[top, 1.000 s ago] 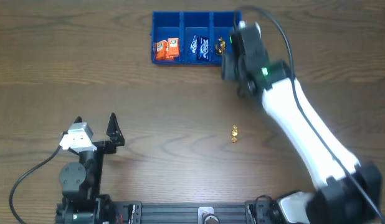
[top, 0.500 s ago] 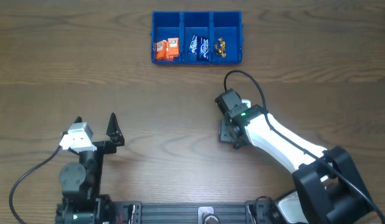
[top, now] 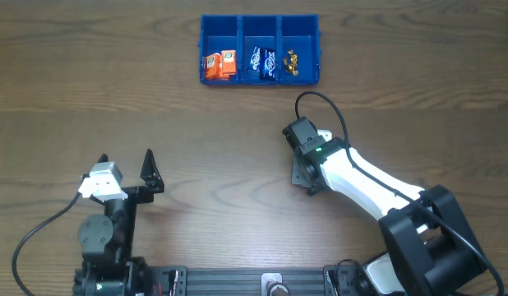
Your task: Sort Candies Into Trays
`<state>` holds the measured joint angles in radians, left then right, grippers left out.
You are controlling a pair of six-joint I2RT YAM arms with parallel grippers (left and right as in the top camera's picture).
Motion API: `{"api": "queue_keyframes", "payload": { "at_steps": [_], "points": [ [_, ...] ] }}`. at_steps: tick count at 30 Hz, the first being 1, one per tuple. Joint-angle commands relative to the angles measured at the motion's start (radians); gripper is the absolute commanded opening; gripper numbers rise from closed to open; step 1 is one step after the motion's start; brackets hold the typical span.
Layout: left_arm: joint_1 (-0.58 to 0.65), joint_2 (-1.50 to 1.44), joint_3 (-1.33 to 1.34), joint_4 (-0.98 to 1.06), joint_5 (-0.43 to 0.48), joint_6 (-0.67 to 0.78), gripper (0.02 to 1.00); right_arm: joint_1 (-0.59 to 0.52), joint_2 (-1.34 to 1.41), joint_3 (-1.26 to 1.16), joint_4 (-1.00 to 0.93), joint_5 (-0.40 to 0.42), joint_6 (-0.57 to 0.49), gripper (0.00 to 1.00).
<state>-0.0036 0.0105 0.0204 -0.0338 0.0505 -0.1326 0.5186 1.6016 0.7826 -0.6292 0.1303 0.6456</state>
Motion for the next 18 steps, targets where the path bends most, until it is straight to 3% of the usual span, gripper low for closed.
{"api": "queue_keyframes", "payload": {
  "at_steps": [1, 5, 8, 13, 18],
  "points": [
    [0.004, -0.006, -0.016, -0.043, -0.008, 0.006, 0.998, -0.001, 0.012, -0.003, 0.002, 0.016, 0.006, 0.198],
    [0.004, -0.006, -0.016, -0.043, -0.008, 0.006, 0.996, 0.018, -0.123, 0.078, -0.035, 0.015, -0.025, 0.189],
    [0.004, -0.006, -0.016, -0.043, -0.008, 0.006, 1.0, 0.005, -0.189, 0.297, -0.121, 0.113, -0.103, 0.189],
    [0.004, -0.006, -0.016, -0.043, -0.008, 0.006, 0.998, -0.171, 0.101, 0.885, -0.127, 0.142, -0.312, 0.189],
    [0.004, -0.006, -0.016, -0.043, -0.008, 0.006, 0.998, -0.214, 0.407, 1.106, -0.014, 0.129, -0.364, 0.213]
  ]
}}
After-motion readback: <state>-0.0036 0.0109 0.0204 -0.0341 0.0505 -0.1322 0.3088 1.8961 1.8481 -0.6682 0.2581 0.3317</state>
